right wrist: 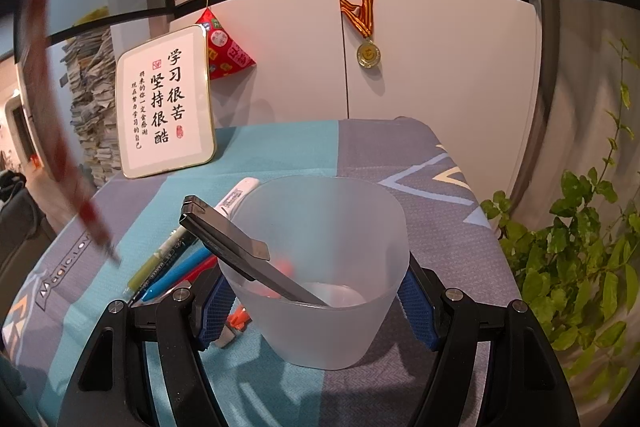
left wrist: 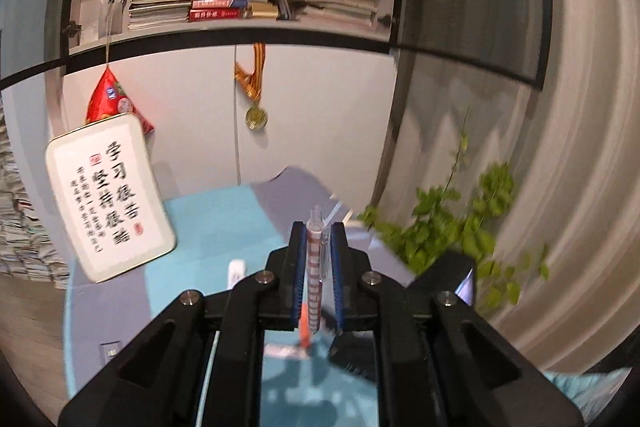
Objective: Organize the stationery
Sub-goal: 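Insert the checkered pen into the cup and open the left gripper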
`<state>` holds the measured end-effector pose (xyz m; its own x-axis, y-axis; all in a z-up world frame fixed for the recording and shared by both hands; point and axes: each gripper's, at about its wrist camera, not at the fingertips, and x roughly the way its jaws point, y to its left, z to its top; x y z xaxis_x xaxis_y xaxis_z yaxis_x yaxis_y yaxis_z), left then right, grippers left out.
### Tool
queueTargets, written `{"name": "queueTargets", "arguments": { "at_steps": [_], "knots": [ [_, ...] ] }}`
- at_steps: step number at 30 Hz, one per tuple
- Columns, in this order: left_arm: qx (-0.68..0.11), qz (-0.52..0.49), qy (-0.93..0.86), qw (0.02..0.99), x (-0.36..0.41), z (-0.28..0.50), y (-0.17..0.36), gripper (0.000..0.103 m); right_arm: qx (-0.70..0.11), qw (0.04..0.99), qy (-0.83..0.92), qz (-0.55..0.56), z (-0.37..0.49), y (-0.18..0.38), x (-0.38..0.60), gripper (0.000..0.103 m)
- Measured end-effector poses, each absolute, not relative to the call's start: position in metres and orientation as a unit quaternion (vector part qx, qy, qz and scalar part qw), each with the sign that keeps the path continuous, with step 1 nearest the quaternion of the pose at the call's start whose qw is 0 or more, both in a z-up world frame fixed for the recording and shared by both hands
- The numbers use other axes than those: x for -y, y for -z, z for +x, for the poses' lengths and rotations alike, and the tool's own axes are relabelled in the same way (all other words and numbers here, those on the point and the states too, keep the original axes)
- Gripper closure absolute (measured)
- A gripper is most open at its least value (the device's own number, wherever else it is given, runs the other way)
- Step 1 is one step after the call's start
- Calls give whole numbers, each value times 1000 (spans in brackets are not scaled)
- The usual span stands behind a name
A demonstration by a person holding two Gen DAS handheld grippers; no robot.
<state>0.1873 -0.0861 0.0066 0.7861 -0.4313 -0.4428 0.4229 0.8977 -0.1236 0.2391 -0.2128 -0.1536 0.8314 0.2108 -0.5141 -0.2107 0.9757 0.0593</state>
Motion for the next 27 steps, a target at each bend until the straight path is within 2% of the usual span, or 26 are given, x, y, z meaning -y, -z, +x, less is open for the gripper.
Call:
{"name": "queueTargets", "arguments": {
  "at_steps": [7, 19, 24, 27],
  "knots": [
    [-216, -22, 234, 948, 110, 208, -13, 93, -269, 957, -111, -1, 239, 154, 213, 29],
    [-309, 8, 244, 919, 132, 236, 40, 93, -269, 957, -110, -1, 239, 153, 213, 29],
    [-322, 1, 245, 915, 125, 237, 41, 92, -270, 957, -109, -13, 240, 155, 207, 29],
    [-317, 6, 240, 917, 120, 233, 39, 86, -270, 956, -109, -10, 240, 156, 208, 29]
  ]
}}
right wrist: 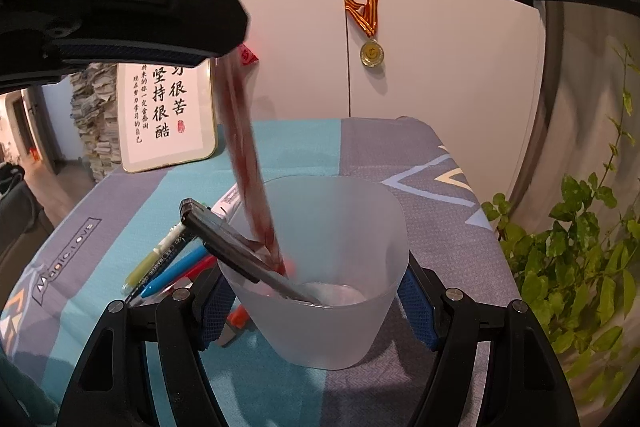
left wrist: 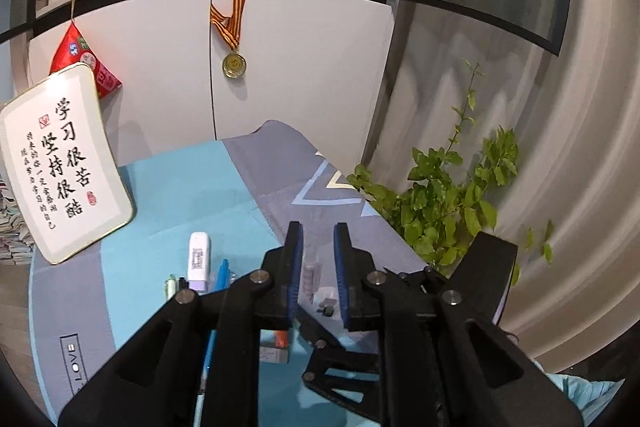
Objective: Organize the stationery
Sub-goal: 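Insert the checkered pen into the cup and open the left gripper, then grasp the light green pen with the left gripper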
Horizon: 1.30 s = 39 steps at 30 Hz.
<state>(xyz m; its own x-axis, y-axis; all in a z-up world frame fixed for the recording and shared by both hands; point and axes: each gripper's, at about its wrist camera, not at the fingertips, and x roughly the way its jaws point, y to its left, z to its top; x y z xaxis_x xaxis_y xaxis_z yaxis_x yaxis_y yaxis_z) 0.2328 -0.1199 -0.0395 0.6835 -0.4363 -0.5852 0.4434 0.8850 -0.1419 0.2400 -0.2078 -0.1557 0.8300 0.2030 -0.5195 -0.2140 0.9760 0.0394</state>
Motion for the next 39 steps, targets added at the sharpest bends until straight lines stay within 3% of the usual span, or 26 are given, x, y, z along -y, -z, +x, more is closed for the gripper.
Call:
{"name": "queueTargets", "arguments": {
  "at_steps": [2, 5, 11, 15, 19, 23, 28, 30, 32, 39],
  "knots": [
    [-309, 3, 238, 921, 113, 227, 35, 72, -270, 957, -109, -10, 240, 156, 209, 29],
    [-290, 8, 221, 931, 99, 218, 31, 59, -270, 957, -109, -11, 240, 156, 210, 29],
    [-318, 30, 147, 936, 55, 220, 65, 57, -270, 957, -109, -10, 239, 155, 209, 29],
    [-381, 31, 103, 919, 30, 234, 114, 59, -270, 957, -109, -9, 239, 155, 210, 29],
    [-420, 35, 88, 902, 19, 249, 150, 72, -270, 957, -108, -11, 240, 155, 210, 29],
    [-435, 57, 81, 895, 20, 258, 169, 73, -270, 957, -107, -13, 240, 156, 210, 29],
    [-450, 63, 86, 887, 21, 260, 186, 75, -271, 957, -106, -14, 240, 156, 210, 29],
    [-449, 58, 87, 887, 20, 261, 187, 81, -273, 956, -105, -15, 241, 156, 209, 29],
    [-451, 50, 94, 886, 19, 263, 186, 95, -273, 956, -104, -15, 240, 156, 210, 29],
    [-490, -16, 109, 865, -3, 240, 183, 96, -272, 957, -102, -17, 240, 156, 210, 29]
  ]
}}
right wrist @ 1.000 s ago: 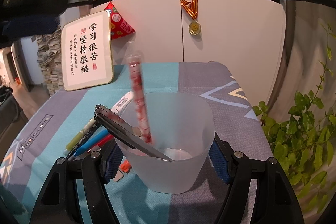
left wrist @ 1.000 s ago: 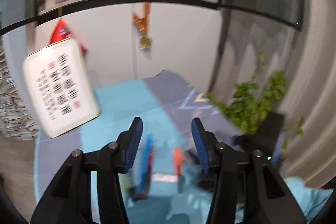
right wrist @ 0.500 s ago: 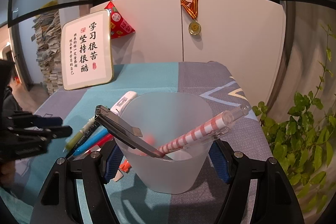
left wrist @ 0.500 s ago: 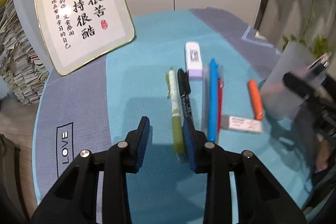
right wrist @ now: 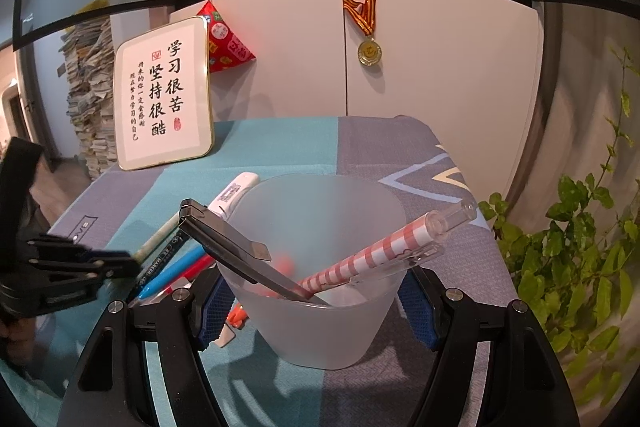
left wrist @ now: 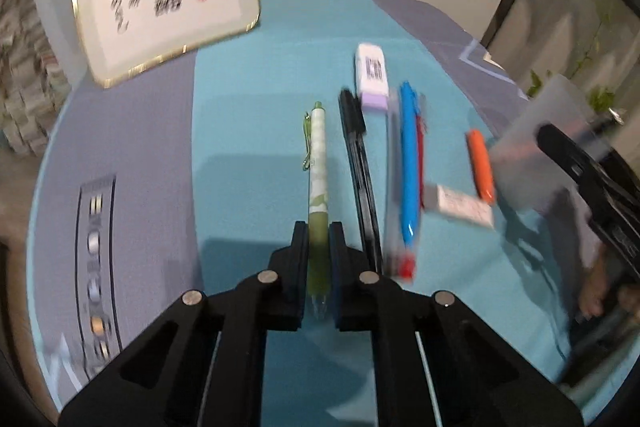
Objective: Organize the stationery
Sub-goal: 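Grasp the light green pen with the left gripper, then lift the green pen and lower it into the cup with the left gripper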
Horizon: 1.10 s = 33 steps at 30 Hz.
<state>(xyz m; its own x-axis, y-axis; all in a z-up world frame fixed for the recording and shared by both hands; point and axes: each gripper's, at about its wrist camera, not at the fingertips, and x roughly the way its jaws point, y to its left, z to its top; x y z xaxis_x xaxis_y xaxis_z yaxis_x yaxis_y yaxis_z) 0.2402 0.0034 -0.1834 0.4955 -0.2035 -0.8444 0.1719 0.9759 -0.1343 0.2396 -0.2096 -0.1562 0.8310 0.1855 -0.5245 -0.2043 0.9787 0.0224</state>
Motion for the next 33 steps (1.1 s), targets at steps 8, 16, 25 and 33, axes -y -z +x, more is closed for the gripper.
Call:
{"name": "queueTargets", "arguments": {
  "at_steps": [8, 16, 25, 33],
  "knots": [
    [-473, 49, 99, 874, 1, 202, 175, 81, -274, 956, -102, -19, 241, 157, 208, 29],
    [-478, 57, 89, 872, 14, 267, 180, 80, -273, 957, -100, -16, 240, 157, 209, 29],
    [-493, 27, 87, 865, 10, 291, 175, 91, -275, 956, -102, -16, 241, 158, 210, 29],
    [-393, 5, 106, 913, 4, 238, 98, 91, -276, 956, -102, -18, 241, 158, 209, 29]
  ]
}}
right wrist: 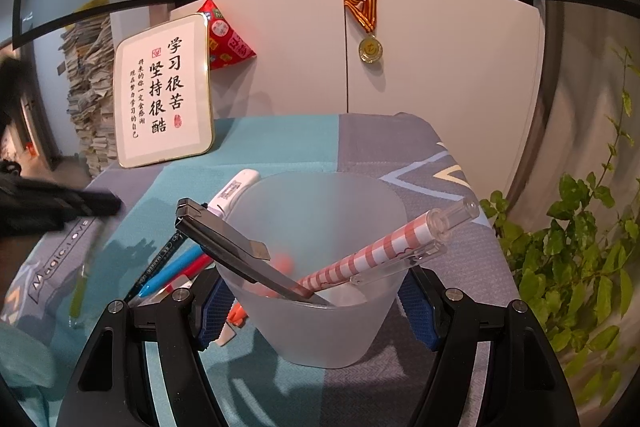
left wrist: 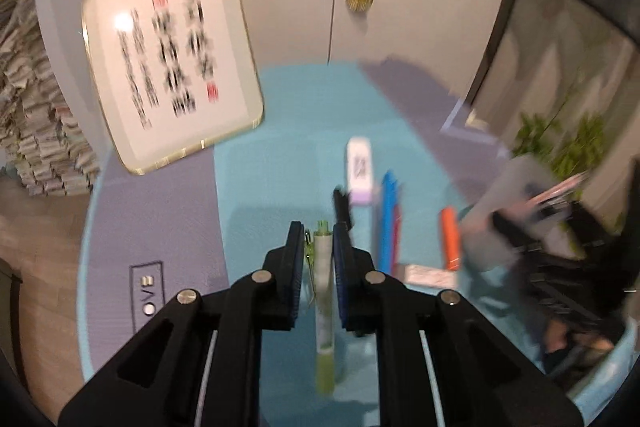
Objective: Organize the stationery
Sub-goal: 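Lift the green pen and lower it into the cup with the left gripper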
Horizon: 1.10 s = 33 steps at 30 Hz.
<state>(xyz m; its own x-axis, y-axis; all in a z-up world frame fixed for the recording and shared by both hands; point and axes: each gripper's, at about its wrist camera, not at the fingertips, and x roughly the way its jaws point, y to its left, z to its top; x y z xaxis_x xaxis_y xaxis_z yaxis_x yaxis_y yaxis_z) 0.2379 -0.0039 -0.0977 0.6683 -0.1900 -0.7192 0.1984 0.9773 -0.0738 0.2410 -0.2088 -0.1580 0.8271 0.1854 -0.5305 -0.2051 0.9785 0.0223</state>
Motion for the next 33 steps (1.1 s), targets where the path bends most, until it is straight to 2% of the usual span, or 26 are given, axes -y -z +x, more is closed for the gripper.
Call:
{"name": "queueTargets", "arguments": {
  "at_steps": [6, 16, 21, 25, 33],
  "knots": [
    [-337, 15, 133, 932, 21, 207, 58, 91, -276, 956, -99, -26, 240, 158, 206, 29],
    [-289, 1, 171, 942, 49, 201, 23, 91, -286, 954, -78, -47, 244, 160, 199, 30],
    [-260, -15, 186, 947, 63, 203, 3, 91, -321, 943, -87, -23, 257, 166, 206, 31],
    [-256, -25, 193, 947, 71, 210, -2, 91, -316, 943, -102, 18, 256, 166, 221, 31],
    [-269, -24, 198, 942, 77, 215, 5, 91, -329, 937, -113, 28, 251, 170, 224, 30]
  ]
}}
